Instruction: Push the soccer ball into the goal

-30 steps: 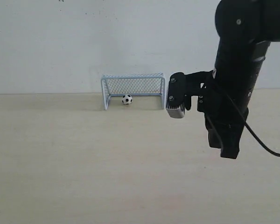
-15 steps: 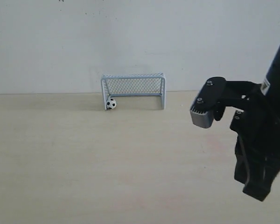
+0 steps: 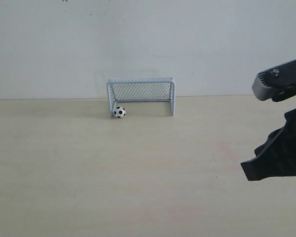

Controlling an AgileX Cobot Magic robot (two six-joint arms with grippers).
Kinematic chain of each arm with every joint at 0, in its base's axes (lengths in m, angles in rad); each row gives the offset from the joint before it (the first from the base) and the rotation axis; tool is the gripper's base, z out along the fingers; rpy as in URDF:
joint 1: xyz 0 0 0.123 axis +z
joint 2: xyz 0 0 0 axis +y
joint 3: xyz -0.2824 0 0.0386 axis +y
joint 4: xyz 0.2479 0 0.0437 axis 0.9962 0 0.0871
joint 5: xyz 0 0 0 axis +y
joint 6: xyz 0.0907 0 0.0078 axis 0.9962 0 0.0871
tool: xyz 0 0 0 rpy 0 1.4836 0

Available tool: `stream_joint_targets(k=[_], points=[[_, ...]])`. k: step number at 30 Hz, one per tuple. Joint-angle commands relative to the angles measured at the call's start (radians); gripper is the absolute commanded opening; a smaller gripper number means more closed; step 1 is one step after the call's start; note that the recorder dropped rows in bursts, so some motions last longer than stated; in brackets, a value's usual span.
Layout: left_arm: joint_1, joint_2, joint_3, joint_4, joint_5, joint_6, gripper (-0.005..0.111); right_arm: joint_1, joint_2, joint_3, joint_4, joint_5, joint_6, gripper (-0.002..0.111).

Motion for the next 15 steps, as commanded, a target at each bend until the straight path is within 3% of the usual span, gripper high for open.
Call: stream_joint_targets(k=[1,15], points=[[-0.008,-0.004,0.003,-0.011,0.000,-0.007,0.004,0.000,-0.048,0.030,-0.025,-0.028,0.096,0.000],[-0.008,-0.004,0.003,-0.011,0.000,-0.007,0.004,0.002,-0.054,0.030,-0.025,-0.032,0.096,0.000]])
